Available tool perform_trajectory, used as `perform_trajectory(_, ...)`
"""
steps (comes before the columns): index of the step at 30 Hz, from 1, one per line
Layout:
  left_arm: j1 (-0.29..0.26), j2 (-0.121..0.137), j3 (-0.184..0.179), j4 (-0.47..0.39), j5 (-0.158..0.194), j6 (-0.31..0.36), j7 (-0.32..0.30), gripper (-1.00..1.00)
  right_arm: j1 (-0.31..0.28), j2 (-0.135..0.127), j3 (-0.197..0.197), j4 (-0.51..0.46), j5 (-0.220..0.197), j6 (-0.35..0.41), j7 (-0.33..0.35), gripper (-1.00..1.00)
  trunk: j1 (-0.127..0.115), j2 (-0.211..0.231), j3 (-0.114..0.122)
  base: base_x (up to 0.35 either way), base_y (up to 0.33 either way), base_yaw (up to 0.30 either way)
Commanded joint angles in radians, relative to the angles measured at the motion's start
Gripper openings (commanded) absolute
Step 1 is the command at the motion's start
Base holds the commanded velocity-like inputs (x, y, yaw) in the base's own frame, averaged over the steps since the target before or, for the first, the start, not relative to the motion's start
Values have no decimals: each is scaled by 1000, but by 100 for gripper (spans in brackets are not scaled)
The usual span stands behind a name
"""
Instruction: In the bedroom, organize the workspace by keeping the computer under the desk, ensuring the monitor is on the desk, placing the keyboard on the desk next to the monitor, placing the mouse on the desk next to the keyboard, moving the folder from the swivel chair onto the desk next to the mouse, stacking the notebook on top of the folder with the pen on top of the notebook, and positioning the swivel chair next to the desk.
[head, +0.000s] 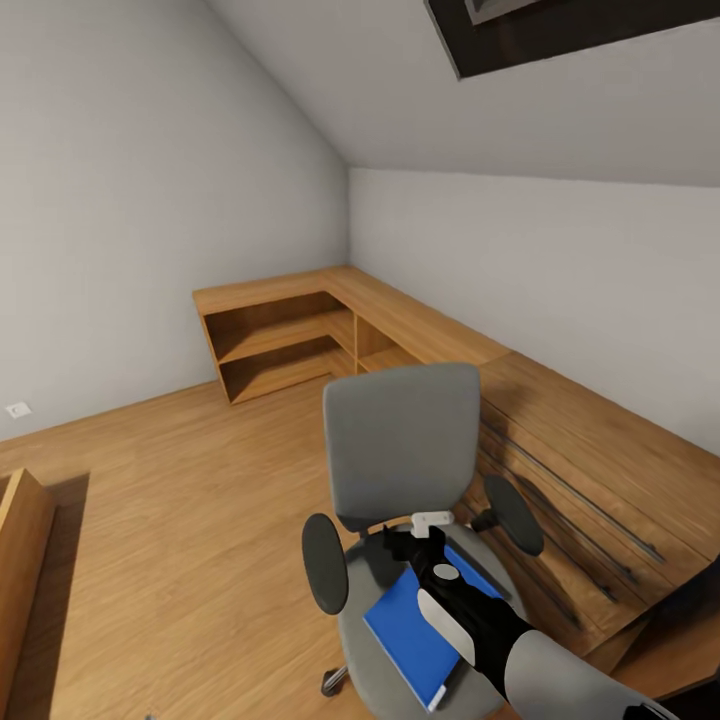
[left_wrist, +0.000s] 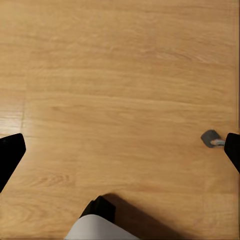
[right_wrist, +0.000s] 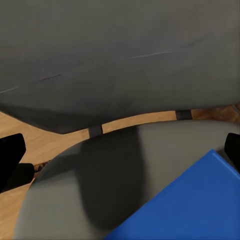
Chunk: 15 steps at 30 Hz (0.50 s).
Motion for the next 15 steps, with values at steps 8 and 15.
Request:
perform_trajectory(8, 0, 0, -6, -85, 17, 74, 65, 100, -2, 1, 7, 31, -11, 2, -9, 100, 31, -57, -26, 0, 0, 0)
perform_trajectory(15, 0, -8, -5, -79, 16, 48, 69, 100, -2, 3, 7, 53, -12, 10, -10, 100, 58, -106, -48, 0, 0, 0)
